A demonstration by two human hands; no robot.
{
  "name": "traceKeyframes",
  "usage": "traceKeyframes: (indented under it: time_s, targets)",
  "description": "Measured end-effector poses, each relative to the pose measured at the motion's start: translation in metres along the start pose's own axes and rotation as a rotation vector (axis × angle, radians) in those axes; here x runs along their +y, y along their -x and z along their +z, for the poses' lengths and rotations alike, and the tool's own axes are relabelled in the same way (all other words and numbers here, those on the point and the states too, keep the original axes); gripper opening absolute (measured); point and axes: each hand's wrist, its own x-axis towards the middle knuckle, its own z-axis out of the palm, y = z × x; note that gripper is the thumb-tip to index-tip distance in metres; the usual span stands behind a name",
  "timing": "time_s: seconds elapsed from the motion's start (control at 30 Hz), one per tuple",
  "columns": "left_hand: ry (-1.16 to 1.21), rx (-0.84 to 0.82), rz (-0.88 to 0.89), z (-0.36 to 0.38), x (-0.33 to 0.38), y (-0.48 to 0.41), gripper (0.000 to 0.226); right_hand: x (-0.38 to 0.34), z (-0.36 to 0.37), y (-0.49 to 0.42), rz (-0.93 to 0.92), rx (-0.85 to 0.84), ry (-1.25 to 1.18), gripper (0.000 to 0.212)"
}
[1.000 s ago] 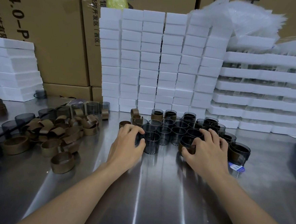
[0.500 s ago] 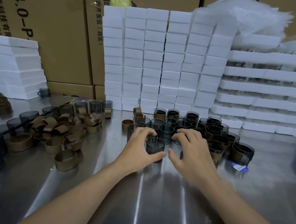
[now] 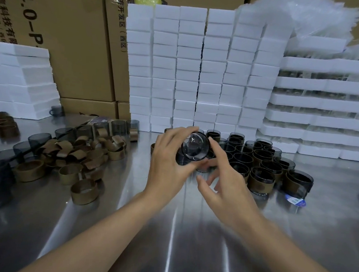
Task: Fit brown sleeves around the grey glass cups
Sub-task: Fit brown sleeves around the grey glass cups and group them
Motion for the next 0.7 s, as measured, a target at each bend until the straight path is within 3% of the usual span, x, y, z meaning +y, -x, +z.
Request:
traceKeyframes:
  time_s: [0.1, 0.17, 0.23, 0.3, 0.37, 0.5, 0.63, 0.7]
  targets:
    - [0.029, -0.030, -0.031, -0.003, 0.006, 0.002, 0.067, -0.005, 0.001, 0.003, -0.018, 0.006, 0.020, 0.091]
    - [0.171, -0.040, -0.166, -0.002, 0.008, -0.001, 0.070, -0.008, -0.001, 0.003, -0.027, 0.010, 0.082, 0.091]
    - [0.550, -0.062, -0.527, 0.000, 0.013, -0.007, 0.070, -0.010, -0.003, 0.002, -0.040, -0.007, 0.117, 0.092]
    - [0.919, -0.202, -0.981, -0.002, 0.013, -0.010, 0.062, -0.012, -0.003, 0.001, -0.061, -0.050, 0.126, 0.094]
    - [1.117, -0.335, -1.253, -0.001, 0.012, -0.008, 0.073, -0.014, -0.002, 0.003, -0.075, -0.079, 0.170, 0.094]
    - [1.162, -0.314, -1.282, 0.005, 0.011, -0.005, 0.101, -0.020, 0.000, 0.005, -0.116, -0.058, 0.258, 0.094]
    - [1.187, -0.330, -1.248, 0.005, 0.012, -0.003, 0.085, -0.025, -0.004, 0.005, -0.225, -0.022, 0.451, 0.083]
    - [1.148, -0.351, -1.247, 0.005, 0.017, -0.001, 0.087, -0.028, -0.004, 0.004, -0.208, 0.038, 0.562, 0.081]
